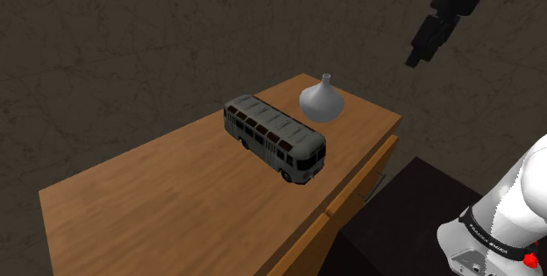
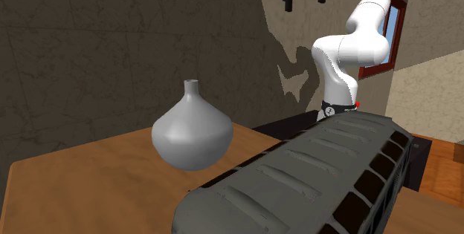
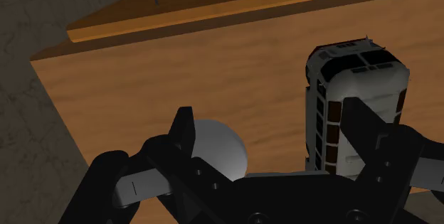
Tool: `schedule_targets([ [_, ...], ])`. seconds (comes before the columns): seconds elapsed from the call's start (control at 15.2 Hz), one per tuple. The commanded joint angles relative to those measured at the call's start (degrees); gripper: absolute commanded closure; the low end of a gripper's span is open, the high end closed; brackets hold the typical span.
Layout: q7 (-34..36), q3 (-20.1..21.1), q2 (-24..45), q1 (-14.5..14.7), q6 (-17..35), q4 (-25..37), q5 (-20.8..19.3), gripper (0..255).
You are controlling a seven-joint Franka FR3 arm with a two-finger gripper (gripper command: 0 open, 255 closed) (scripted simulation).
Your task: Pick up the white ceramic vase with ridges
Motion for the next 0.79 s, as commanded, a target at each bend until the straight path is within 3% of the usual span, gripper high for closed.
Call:
schedule_targets([
  [0.0,0.0,0.0,0.0,0.0,0.0,0.0,0.0,0],
  [0.73,-4.6,-1.5,23.7,-0.8,13.4,8.3,-2.8,0],
])
